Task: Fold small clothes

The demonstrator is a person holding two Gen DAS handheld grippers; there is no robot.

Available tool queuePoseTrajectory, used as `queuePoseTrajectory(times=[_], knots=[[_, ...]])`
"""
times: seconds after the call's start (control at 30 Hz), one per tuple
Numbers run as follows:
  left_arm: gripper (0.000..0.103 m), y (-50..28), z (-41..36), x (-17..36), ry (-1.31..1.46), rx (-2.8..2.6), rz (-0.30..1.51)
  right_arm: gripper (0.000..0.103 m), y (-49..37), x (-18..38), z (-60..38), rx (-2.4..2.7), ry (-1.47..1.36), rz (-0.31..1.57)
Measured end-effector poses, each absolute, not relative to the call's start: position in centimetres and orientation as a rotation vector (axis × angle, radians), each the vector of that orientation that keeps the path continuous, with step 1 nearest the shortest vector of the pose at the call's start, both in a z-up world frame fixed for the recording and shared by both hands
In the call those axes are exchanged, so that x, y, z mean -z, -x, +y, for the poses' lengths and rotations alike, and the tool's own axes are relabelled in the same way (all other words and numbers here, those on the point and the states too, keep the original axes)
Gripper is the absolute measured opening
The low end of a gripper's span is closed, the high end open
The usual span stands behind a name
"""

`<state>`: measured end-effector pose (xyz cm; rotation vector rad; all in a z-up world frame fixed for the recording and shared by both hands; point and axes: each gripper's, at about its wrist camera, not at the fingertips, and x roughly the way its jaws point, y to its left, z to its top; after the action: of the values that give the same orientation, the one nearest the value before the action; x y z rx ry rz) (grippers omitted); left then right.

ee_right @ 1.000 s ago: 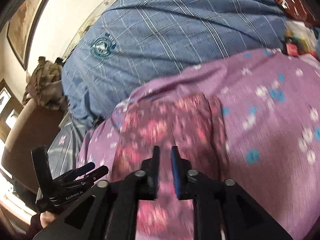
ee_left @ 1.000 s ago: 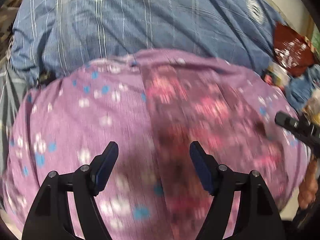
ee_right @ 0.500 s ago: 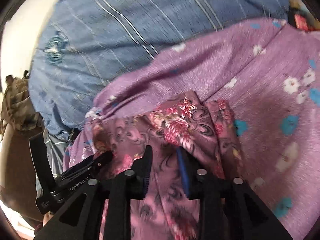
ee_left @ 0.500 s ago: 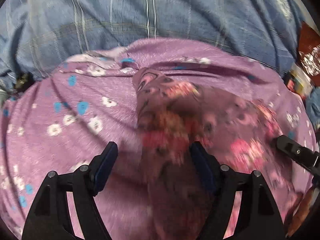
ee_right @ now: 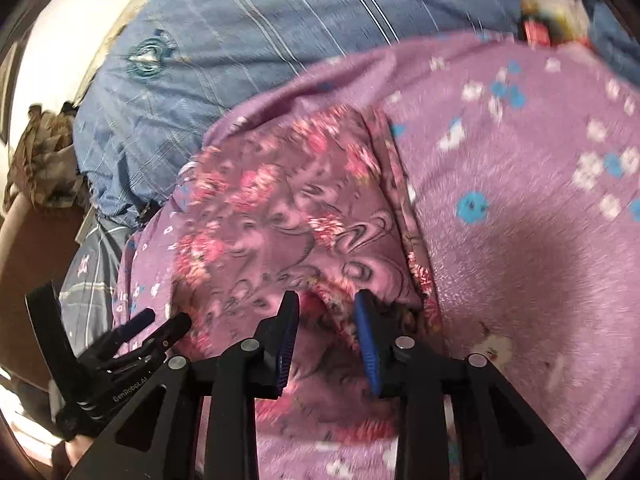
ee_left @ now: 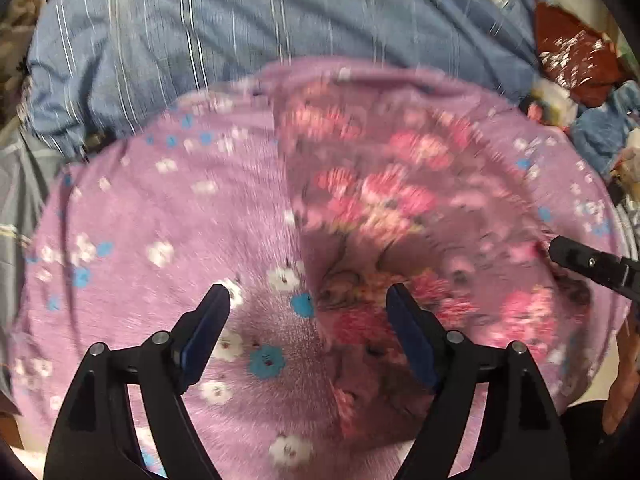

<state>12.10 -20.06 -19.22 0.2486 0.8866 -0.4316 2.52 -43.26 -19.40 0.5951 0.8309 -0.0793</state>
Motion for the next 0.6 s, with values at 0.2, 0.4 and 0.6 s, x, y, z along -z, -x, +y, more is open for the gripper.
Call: queuePoseTrajectory(times=[0.2, 0.4, 0.6], knots=[[0.081, -8.1, -17.5, 11.4, -0.226, 0.389, 0.656, 0.043, 2.0, 15.0, -41.1, 0.011, -0.535, 0.654], [0.082, -5.0, -15.6, 7.5, -0.213, 0.371, 0.553, 0.051, 5.1, 10.7, -39.0, -0.004, -0.466, 0.543], [0.082, -2.9, -14.0, 5.9, -0.196, 0.359, 0.522, 0.053, 7.3, 7.2, -35.9, -0.053, -0.41, 0.48]])
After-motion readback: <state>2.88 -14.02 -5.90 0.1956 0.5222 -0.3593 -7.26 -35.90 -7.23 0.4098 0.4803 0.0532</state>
